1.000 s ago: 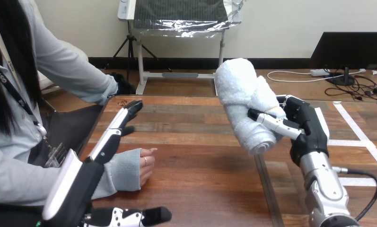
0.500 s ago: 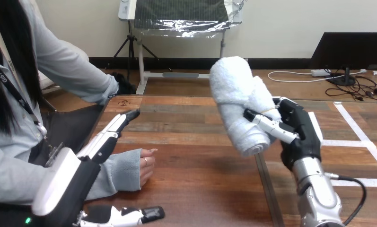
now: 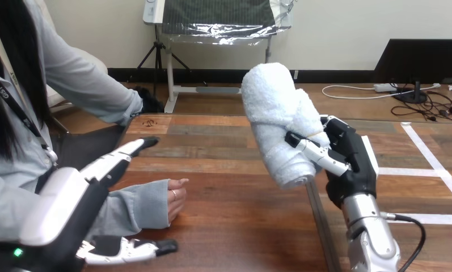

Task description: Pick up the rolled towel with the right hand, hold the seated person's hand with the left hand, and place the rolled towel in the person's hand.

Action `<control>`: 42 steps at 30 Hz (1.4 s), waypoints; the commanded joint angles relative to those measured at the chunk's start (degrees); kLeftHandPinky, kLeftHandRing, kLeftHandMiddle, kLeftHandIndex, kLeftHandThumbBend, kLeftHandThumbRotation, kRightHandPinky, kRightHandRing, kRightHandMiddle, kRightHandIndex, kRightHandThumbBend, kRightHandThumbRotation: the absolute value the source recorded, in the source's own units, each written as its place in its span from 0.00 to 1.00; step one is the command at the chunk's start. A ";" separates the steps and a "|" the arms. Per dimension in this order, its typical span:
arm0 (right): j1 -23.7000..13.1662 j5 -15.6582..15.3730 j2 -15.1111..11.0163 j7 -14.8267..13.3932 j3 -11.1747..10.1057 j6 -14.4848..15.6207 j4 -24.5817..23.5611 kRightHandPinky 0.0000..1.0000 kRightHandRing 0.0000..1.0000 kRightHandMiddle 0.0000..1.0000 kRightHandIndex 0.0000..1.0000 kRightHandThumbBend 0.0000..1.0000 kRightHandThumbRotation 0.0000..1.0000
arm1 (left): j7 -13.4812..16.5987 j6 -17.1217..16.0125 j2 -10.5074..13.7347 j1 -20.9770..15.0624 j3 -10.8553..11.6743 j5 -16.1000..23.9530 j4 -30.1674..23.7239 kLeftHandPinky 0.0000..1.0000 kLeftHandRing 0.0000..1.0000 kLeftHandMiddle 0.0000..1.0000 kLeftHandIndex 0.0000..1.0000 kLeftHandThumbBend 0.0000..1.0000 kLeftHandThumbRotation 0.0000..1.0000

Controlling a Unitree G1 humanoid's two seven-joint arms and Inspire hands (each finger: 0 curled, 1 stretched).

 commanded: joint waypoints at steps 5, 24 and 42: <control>-0.73 1.97 0.88 2.48 -1.14 -3.87 -4.80 0.29 0.36 0.44 0.44 0.64 0.00 | -0.05 2.34 6.10 -6.30 1.77 0.73 -1.58 0.80 0.85 0.87 0.88 1.00 0.31; 1.64 5.66 3.02 6.93 -1.98 -5.60 -8.22 0.27 0.34 0.43 0.43 0.59 0.00 | -4.90 7.98 14.15 -13.59 -0.66 -0.14 3.37 0.80 0.85 0.87 0.88 1.00 0.27; 4.52 8.45 4.80 10.19 -1.93 -6.28 -13.52 0.24 0.33 0.43 0.44 0.57 0.00 | -11.86 12.16 19.76 -22.96 -6.64 0.87 15.62 0.77 0.80 0.81 0.83 1.00 0.23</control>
